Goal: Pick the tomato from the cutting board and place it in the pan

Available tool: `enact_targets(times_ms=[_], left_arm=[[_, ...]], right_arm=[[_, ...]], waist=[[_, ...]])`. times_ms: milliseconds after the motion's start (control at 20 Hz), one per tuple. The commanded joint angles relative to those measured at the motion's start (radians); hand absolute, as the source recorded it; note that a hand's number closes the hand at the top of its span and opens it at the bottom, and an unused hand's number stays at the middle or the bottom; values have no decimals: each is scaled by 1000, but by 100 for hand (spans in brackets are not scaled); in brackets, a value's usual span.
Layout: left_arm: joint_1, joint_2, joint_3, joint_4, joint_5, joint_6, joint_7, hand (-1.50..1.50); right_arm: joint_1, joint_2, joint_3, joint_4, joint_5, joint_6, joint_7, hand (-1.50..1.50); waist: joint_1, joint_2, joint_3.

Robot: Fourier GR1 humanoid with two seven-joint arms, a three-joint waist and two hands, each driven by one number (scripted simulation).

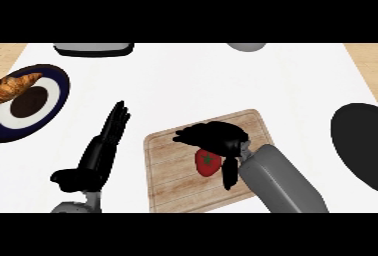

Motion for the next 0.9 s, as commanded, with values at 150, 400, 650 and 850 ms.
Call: enact_targets(times_ms=[150,400,650,850], left_arm=[[1,-22,6,-55,-39,11,48,0],[-57,-66,-11,5,-79,50,60,0],[24,-30,17,-62,-38,-22,48,0],[8,-60,8,-12,-44,-26,24,0]], right_arm=[[-49,55,-46,187,98,-49,-65,-150],[-39,9,71,128,185,-49,-154,150],[-32,54,37,205,255,-138,-195,150],[-20,41,-5,264,282,-259,-267,150]], waist=[[3,1,0],[-2,0,0],[1,0,0],[0,1,0]])
